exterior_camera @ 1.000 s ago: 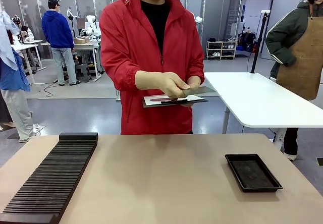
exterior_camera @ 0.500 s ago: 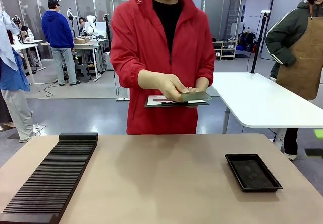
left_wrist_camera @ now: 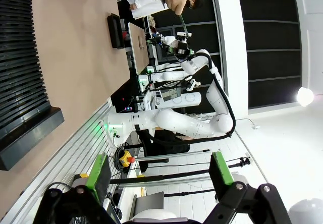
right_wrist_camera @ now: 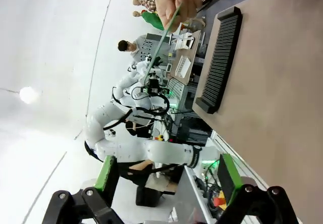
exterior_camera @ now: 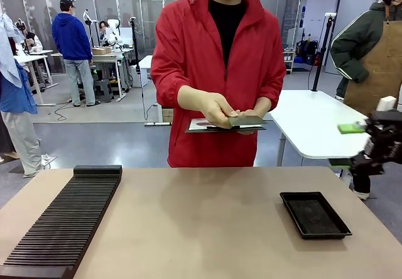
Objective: Inspect the PCB.
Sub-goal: Pick up the Blank PCB that the human is holding.
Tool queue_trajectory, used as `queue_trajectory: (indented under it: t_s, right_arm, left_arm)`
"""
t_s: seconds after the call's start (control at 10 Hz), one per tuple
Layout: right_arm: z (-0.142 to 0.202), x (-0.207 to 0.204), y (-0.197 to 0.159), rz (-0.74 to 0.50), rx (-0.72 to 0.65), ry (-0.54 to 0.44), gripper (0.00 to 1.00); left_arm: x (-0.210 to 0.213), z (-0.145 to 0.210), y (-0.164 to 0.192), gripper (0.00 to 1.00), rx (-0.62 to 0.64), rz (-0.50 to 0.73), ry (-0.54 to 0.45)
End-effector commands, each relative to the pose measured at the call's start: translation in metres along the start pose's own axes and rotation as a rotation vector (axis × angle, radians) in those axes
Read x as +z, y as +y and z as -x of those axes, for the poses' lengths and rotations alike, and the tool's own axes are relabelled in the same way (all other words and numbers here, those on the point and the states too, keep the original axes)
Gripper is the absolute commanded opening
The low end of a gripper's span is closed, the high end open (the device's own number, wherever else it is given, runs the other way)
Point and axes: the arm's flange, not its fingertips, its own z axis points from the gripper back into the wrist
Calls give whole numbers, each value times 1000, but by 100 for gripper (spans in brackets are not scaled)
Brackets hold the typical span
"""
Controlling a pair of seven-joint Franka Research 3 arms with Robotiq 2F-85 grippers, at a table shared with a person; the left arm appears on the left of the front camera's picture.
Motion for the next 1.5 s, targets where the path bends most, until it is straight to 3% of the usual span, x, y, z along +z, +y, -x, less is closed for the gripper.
queue_trajectory:
  t_s: [0.0, 0.6, 1.0, 1.4]
  right_arm:
    - [-25, -32, 9, -4, -112, -29, 100]
    - [-74, -110, 16, 25, -265, 19, 100]
    - [-78, -138, 7, -24, -299, 73, 98]
    - [-68, -140, 6, -52, -308, 92, 58]
  left_arm:
    - [2, 0, -3, 100, -2, 10, 11]
    - [2, 0, -3, 100, -2, 10, 11]
    - [2, 0, -3, 100, -2, 10, 11]
    - [2, 0, -3, 100, -2, 10, 11]
